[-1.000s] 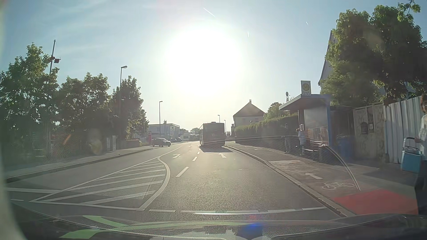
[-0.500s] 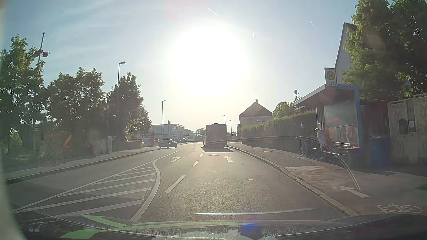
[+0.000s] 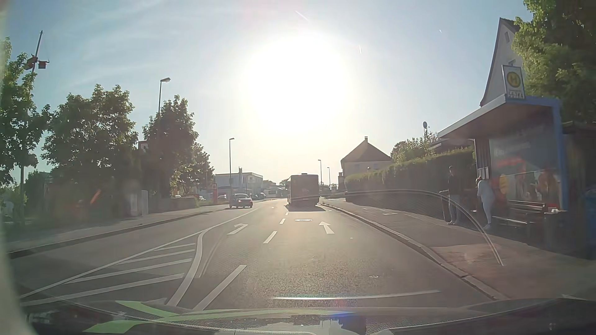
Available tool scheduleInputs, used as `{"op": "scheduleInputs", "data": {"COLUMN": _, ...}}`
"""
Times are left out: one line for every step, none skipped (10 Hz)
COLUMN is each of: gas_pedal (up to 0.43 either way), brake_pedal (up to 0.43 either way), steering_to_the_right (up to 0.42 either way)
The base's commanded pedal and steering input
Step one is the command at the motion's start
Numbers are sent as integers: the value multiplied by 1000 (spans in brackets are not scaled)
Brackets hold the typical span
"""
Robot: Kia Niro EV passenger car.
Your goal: Follow the waypoints while adhering to traffic rules and regulations
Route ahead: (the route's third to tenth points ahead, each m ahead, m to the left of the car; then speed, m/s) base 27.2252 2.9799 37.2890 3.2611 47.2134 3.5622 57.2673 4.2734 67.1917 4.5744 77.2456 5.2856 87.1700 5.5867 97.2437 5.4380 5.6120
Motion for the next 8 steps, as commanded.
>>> {"op": "scheduleInputs", "data": {"gas_pedal": 197, "brake_pedal": 0, "steering_to_the_right": -20}}
{"op": "scheduleInputs", "data": {"gas_pedal": 197, "brake_pedal": 0, "steering_to_the_right": -11}}
{"op": "scheduleInputs", "data": {"gas_pedal": 197, "brake_pedal": 0, "steering_to_the_right": -4}}
{"op": "scheduleInputs", "data": {"gas_pedal": 197, "brake_pedal": 0, "steering_to_the_right": -4}}
{"op": "scheduleInputs", "data": {"gas_pedal": 197, "brake_pedal": 0, "steering_to_the_right": -5}}
{"op": "scheduleInputs", "data": {"gas_pedal": 197, "brake_pedal": 0, "steering_to_the_right": -5}}
{"op": "scheduleInputs", "data": {"gas_pedal": 197, "brake_pedal": 0, "steering_to_the_right": -6}}
{"op": "scheduleInputs", "data": {"gas_pedal": 197, "brake_pedal": 0, "steering_to_the_right": -7}}
